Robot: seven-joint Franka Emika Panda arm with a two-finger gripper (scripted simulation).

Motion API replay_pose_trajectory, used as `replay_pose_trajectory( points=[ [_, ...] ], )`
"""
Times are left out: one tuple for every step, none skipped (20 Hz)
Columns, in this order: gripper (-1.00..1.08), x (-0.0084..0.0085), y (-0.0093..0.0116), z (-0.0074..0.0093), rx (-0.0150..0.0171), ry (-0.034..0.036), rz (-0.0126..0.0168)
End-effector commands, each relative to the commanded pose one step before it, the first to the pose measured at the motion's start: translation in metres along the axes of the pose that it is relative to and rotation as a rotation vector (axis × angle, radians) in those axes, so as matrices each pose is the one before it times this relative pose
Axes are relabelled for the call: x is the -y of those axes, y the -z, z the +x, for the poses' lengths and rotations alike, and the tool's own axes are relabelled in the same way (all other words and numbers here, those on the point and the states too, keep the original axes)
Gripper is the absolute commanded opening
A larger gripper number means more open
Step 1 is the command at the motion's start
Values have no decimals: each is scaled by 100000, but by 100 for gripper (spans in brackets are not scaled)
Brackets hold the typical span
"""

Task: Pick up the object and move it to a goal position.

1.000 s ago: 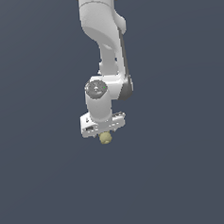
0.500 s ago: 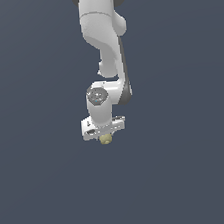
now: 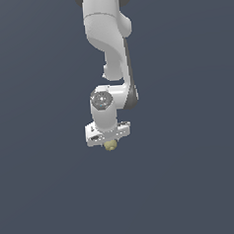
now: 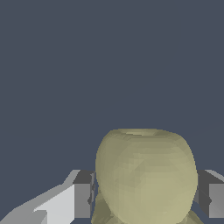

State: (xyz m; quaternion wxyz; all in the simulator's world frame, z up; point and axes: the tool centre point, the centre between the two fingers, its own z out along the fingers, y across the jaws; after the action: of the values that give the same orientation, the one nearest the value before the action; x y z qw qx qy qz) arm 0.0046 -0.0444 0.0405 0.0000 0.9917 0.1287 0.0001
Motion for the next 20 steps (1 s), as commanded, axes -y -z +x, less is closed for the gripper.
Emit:
replay_pose_trajectory(
  points=[
    [-100,46,51,-29,19,10,10],
    [-100,57,105,-42,0,0,0],
    [-100,79,146,-59,0,0,0],
    [-100,102,188,-76,0,0,0],
    [-100,125,230,-94,0,0,0],
    [-100,148,271,-112,0,0,0],
    [-100,170,313,-130,0,0,0],
    [-100,193,356,-147,0,0,0],
    [-100,216,399,-165,0,0,0],
    [-100,240,443,-181,0,0,0],
    [-100,274,501,-194,-9,14,-46],
    [-100,287,534,-211,0,0,0],
    [-100,309,579,-223,0,0,0],
    [-100,301,567,-213,0,0,0],
    [-100,279,528,-196,0,0,0],
    [-100,257,487,-179,0,0,0],
    [-100,234,446,-163,0,0,0],
    [-100,212,404,-146,0,0,0],
    [-100,189,362,-128,0,0,0],
    [-100,166,320,-111,0,0,0]
  ],
)
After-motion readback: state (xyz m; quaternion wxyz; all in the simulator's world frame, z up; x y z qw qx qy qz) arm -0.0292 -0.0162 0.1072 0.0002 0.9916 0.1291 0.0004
